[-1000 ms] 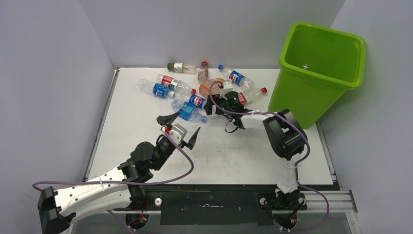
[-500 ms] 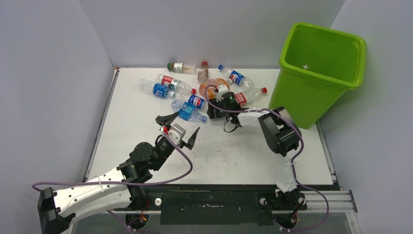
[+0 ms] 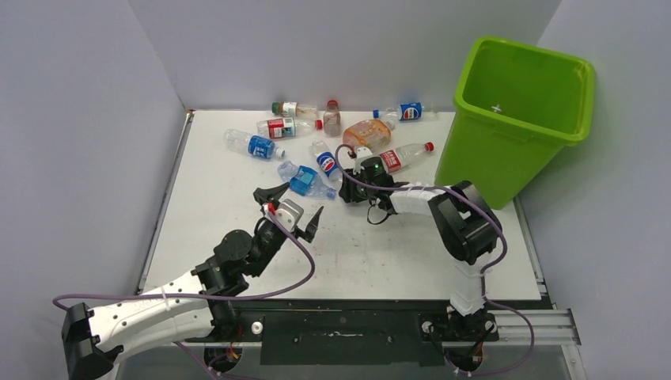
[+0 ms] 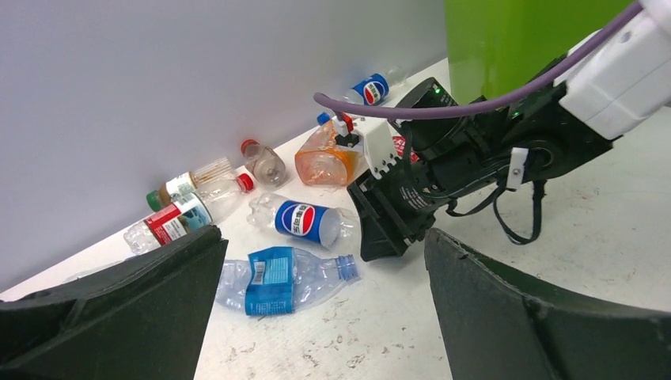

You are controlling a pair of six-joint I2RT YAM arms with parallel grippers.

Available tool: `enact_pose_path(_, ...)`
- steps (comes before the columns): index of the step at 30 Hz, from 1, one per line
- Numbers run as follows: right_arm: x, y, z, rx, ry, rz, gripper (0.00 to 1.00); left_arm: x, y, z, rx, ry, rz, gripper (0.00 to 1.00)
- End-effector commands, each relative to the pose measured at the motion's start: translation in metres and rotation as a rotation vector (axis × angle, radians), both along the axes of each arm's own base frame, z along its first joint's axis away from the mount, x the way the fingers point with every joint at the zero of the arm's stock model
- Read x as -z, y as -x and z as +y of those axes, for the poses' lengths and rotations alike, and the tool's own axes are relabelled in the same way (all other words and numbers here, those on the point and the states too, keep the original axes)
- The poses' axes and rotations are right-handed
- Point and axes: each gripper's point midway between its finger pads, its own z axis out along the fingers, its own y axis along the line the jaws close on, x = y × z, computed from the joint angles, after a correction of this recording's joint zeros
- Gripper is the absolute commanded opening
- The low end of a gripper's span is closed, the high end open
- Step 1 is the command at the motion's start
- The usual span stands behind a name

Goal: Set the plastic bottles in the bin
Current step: Pick up the plastic bottle at the center of the board.

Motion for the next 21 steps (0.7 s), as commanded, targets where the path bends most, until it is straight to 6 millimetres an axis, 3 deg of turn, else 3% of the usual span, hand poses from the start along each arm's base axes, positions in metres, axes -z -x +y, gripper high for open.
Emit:
enact_pose_path(1,-0.052,0.029,0.014,-0.054,-0.002,-0.029,0.11,-0.036,0.001,0.013,-0.041,0.084,-0.047,0.96)
enact_pose_path(4,-0.078,0.040,0.002,-0.014,-0.002,-0.058,0.06,-0.039,0.000,0.019,-0.066,0.090,-0.061,0.96)
enact_pose_path(14,-0.156,0.092,-0.036,0.031,-0.062,-0.158,0.05,-0.044,-0.001,0.037,-0.125,0.080,-0.117,0.96)
enact_pose_path(17,-0.168,0.115,-0.036,-0.058,-0.057,-0.138,0.05,-0.036,0.001,0.026,-0.075,0.014,-0.133,0.96)
enact_pose_path(21,-0.175,0.154,-0.037,-0.155,0.020,-0.065,0.05,-0.018,0.016,-0.005,0.112,-0.141,-0.166,0.96)
